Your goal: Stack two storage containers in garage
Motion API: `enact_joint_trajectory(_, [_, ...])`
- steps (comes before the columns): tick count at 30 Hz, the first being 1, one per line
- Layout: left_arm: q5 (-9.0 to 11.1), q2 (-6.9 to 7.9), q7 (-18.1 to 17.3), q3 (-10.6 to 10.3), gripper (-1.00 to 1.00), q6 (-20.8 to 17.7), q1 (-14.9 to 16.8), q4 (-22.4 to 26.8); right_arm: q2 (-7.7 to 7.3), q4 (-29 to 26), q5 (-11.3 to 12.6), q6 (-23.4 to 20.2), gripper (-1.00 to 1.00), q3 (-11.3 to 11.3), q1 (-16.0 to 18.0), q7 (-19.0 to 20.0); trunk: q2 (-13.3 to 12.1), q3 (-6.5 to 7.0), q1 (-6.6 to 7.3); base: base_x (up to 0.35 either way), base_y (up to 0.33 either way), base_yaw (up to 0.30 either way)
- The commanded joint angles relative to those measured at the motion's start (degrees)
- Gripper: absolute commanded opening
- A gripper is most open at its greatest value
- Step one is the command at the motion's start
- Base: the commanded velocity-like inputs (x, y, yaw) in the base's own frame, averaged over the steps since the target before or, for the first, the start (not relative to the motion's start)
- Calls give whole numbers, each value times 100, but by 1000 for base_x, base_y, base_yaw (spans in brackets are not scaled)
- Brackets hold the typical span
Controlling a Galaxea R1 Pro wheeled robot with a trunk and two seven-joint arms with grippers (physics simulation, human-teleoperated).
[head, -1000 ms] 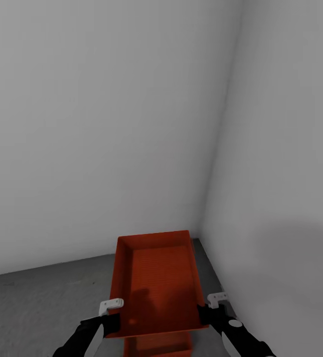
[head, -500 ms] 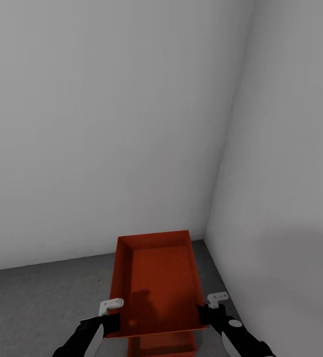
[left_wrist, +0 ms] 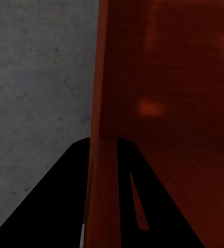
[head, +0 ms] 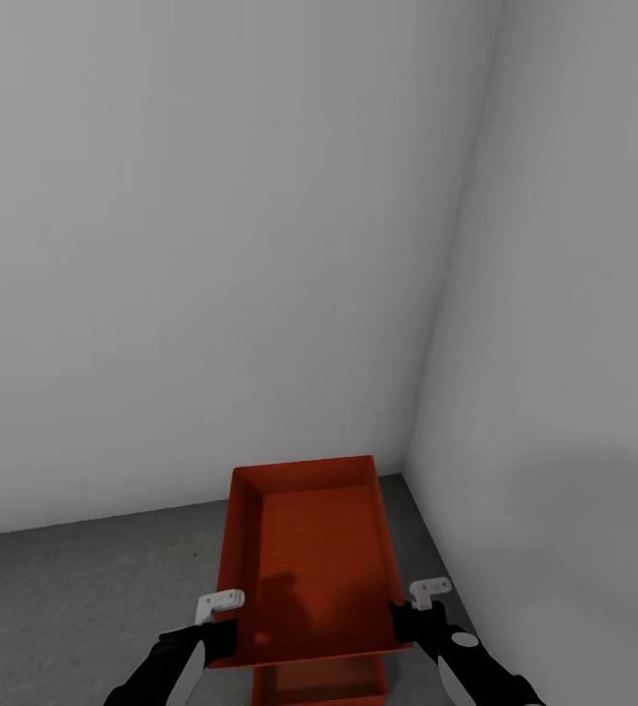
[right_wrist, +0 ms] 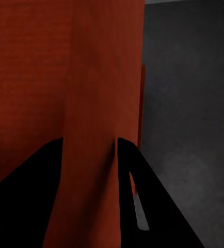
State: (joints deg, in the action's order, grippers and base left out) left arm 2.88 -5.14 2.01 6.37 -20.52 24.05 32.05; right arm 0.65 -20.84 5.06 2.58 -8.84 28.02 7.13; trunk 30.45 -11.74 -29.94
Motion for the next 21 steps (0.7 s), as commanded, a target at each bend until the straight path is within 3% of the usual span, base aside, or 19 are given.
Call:
enact_joint_trajectory(1, [-130,75,159,40,-100,162,6,214,-8,19,65,23,-100,-162,1,183,9,-10,-2,0,0,0])
enact_joint_trajectory(21, [-130,75,159,40,-100,158,7,214,-9,19,65,23,-100,-162,2,183,9,-10,-2,-16,-22,0])
